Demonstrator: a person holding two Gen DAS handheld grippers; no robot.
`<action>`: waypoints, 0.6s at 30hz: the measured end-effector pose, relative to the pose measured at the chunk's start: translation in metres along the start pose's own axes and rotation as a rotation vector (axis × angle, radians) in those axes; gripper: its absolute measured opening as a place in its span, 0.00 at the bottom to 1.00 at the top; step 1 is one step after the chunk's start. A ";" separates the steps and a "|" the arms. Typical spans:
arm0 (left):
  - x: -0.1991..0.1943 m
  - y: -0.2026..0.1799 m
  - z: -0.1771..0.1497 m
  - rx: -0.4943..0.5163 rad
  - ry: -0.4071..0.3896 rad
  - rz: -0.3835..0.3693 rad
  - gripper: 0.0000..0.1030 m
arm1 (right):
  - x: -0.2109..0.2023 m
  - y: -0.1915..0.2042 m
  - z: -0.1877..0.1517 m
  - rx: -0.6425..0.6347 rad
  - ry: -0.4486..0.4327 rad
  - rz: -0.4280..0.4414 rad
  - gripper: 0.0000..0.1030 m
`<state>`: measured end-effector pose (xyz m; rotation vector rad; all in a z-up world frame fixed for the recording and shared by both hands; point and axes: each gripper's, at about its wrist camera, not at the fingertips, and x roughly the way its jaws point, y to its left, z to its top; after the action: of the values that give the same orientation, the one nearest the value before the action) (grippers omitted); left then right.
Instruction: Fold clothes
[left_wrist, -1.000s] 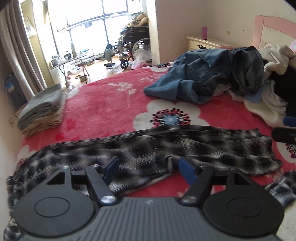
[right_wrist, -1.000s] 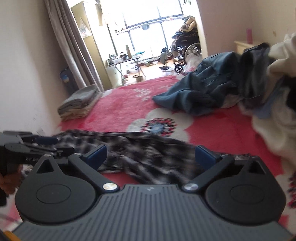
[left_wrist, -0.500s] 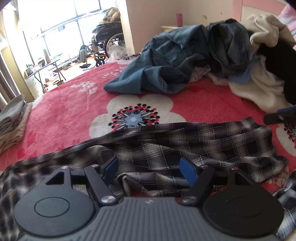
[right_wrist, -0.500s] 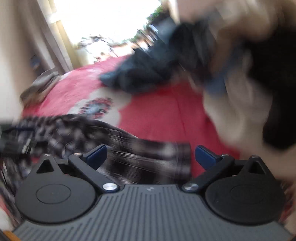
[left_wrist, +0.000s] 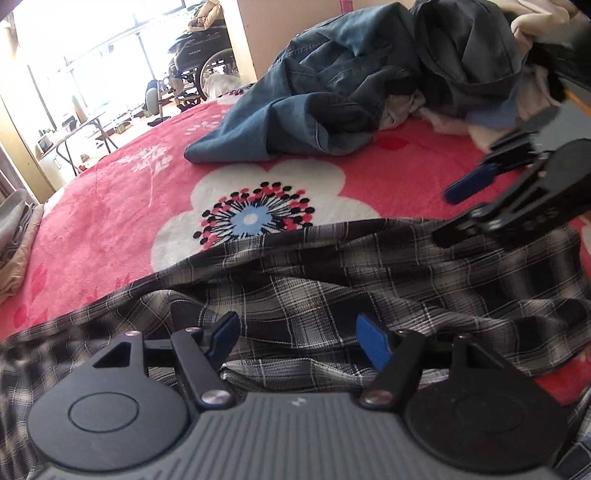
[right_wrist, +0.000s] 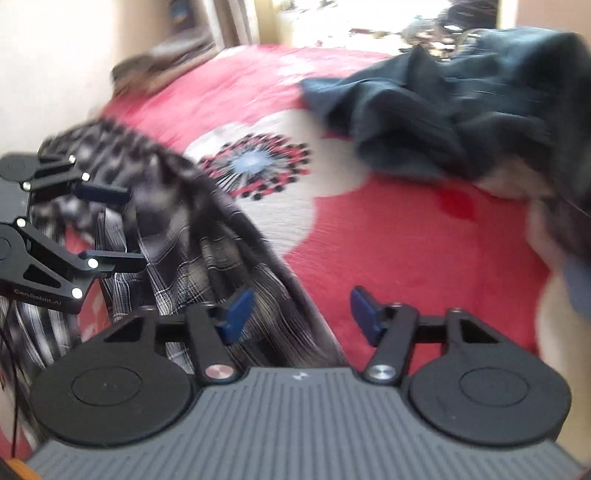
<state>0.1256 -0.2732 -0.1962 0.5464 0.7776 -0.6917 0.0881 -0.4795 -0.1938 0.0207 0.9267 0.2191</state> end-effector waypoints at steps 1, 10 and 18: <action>0.001 0.000 -0.001 0.005 -0.002 0.000 0.69 | 0.007 0.002 0.004 -0.015 0.016 0.019 0.41; 0.014 0.002 -0.010 0.009 0.000 -0.024 0.67 | 0.012 0.009 0.033 -0.140 0.016 -0.110 0.06; 0.023 0.005 -0.013 -0.005 0.006 -0.057 0.67 | 0.051 -0.027 0.051 -0.115 0.032 -0.264 0.15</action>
<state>0.1356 -0.2691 -0.2210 0.5234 0.8030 -0.7408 0.1635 -0.4919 -0.2064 -0.2113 0.9376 0.0270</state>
